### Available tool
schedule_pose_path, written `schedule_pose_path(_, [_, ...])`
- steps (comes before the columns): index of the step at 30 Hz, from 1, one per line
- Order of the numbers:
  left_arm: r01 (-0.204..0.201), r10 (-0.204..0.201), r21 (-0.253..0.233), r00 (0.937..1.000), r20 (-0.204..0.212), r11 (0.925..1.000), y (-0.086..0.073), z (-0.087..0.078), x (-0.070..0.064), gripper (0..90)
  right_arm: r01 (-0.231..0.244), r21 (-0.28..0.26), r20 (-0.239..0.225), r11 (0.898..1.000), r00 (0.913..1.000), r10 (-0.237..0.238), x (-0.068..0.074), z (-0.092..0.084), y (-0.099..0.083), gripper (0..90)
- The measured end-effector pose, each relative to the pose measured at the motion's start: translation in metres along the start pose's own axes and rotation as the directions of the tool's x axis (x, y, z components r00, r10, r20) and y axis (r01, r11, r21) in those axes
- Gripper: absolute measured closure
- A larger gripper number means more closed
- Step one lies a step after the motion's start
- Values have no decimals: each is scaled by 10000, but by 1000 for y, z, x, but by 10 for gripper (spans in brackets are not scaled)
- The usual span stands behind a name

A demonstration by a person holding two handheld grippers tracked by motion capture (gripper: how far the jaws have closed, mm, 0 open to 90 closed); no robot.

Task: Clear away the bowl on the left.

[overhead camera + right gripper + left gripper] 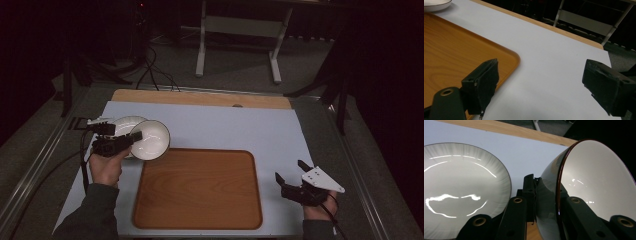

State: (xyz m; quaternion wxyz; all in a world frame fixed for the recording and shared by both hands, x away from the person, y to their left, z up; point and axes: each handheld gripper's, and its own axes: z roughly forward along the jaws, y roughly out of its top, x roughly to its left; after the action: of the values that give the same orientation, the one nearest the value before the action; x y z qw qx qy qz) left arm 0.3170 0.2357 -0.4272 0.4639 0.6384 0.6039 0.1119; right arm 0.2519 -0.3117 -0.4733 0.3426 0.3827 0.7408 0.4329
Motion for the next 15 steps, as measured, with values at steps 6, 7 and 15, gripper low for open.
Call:
schedule_pose_path(6, [-198, 196, 157, 9997, 121, 9997, -3, 5, -8, 794, -6, -5, -2, 10000, 10000, 6, 0, 0, 0, 134])
schedule_pose_path(7, [-198, 196, 157, 9997, 121, 9997, -3, 5, -8, 794, -6, -5, -2, 10000, 10000, 6, 0, 0, 0, 134])
schedule_pose_path(15, [-385, 374, 382, 9988, 302, 9985, -7, 13, -18, 793, 10, -7, -24, 10000, 10000, -10, 0, 0, 0, 134])
